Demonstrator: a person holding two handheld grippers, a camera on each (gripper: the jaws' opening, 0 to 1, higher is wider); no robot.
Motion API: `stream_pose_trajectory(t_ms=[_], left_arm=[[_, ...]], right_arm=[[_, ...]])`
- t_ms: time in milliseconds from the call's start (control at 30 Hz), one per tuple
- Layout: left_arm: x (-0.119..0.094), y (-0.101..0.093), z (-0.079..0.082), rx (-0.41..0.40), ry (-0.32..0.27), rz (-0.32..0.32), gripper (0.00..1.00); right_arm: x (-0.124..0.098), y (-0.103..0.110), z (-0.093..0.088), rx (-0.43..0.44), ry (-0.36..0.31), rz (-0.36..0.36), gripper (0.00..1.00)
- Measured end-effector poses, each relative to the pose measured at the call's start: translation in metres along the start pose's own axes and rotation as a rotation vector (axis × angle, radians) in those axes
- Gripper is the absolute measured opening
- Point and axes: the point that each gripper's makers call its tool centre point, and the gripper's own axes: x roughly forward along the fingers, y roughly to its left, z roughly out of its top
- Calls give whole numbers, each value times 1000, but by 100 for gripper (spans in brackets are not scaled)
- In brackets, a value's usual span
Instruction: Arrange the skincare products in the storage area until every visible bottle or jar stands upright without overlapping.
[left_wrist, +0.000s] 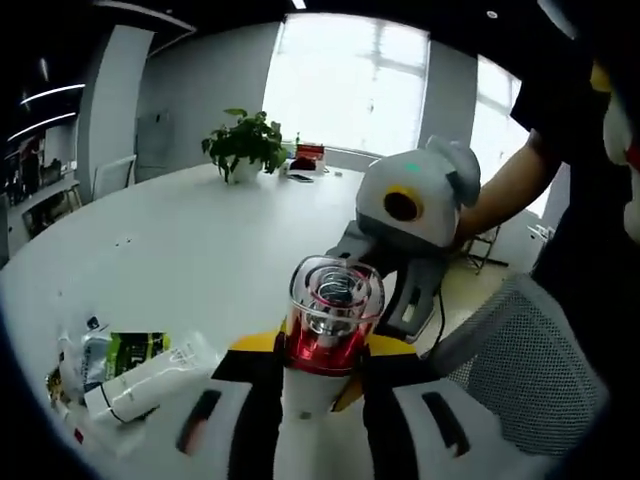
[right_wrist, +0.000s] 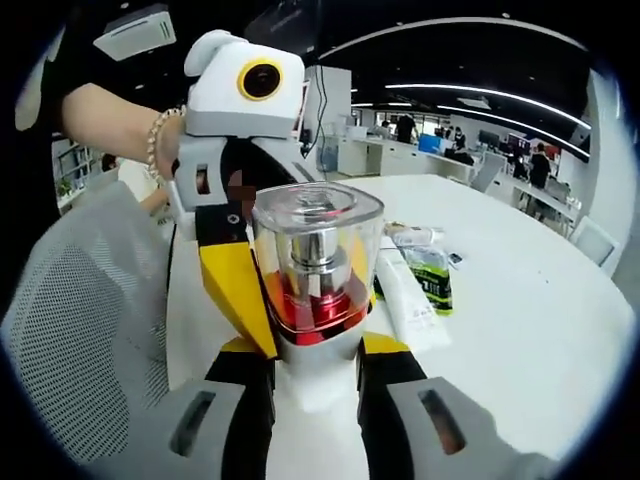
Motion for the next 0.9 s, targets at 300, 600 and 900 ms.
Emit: stream_pose_trajectory(t_ms=[300,600,900], left_arm=[[14,22,12,10,-10,-1,25],[27,46,20,17,-7,0,25],[36,58,27,30,-12,0,25]], right_arm=[[1,-28,-2,7,-7,-6,31],[3,-54,-3,17,-10,-28,31],[3,-76,-5,29,-11,-32,31]])
